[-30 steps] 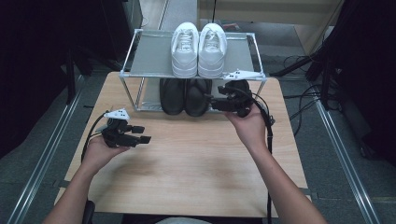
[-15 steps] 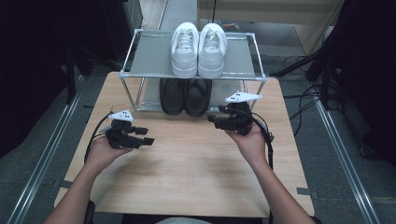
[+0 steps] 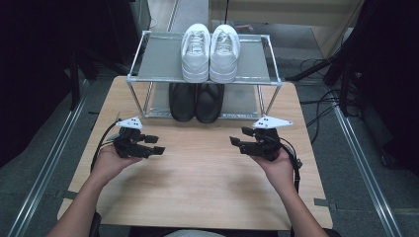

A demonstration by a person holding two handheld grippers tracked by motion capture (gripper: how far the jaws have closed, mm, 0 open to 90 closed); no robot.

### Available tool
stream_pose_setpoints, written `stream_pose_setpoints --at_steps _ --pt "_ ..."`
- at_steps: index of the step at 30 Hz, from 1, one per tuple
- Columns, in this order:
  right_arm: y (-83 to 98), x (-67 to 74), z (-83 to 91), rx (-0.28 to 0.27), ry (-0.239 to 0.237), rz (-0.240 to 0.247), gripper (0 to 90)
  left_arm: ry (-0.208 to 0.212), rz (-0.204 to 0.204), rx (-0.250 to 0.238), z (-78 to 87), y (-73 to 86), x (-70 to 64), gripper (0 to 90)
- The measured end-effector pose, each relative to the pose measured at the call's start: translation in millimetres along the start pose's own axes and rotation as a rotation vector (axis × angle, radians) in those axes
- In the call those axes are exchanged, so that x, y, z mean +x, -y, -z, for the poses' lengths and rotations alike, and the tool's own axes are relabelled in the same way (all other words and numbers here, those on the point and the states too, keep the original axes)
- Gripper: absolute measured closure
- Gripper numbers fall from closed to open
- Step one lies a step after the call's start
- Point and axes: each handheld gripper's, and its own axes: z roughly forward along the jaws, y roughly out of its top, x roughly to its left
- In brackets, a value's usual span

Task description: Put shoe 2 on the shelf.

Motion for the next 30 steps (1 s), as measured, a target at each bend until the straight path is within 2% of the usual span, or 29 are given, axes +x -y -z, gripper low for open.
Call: stream_pose_setpoints --at_steps 4,7,10,13,15,19,24,25,28,30 --pt "5.1 -10.6 -5.0 0.008 0.003 -0.024 42.2 -0.001 -0.013 0.001 0.9 0.2 -1.6 38.8" --pt "8.3 -16.0 -8.3 0.015 0.025 -0.014 42.1 -0.004 -0.014 -0.004 1.5 0.0 -1.6 38.3" --pt "9.8 -18.7 -9.9 0.021 -0.001 -0.038 41.4 0.0 -0.012 -0.003 1.8 -0.2 -0.6 37.8" --pt "8.7 -16.4 -11.0 0.015 -0.031 -0.034 40.9 0.0 -0.005 -0.007 1.9 -0.4 -0.4 37.1" --pt "8.5 -15.0 -12.6 0.025 -0.038 -0.033 40.6 -0.017 0.016 -0.007 1.1 -1.0 -1.4 36.6" --pt "9.3 -13.5 -15.0 0.046 -0.029 -0.012 40.4 -0.012 0.039 -0.007 0.6 -1.3 -0.6 35.5" --pt "11.0 -10.4 -18.9 0.085 0.011 0.018 38.7 -0.043 0.058 -0.014 -1.1 -1.5 -1.2 33.1" --pt "10.9 -8.7 -18.9 0.089 0.007 0.023 38.7 -0.029 0.056 -0.012 -1.4 -1.1 -0.4 31.3" --pt "9.6 -3.3 -19.4 0.09 -0.032 0.021 37.8 -0.04 0.046 -0.001 -5.1 -0.6 -1.6 30.1" --pt "9.6 -0.2 -20.8 0.097 -0.046 0.027 36.6 -0.044 0.025 0.009 -9.9 -0.3 -3.9 29.0"
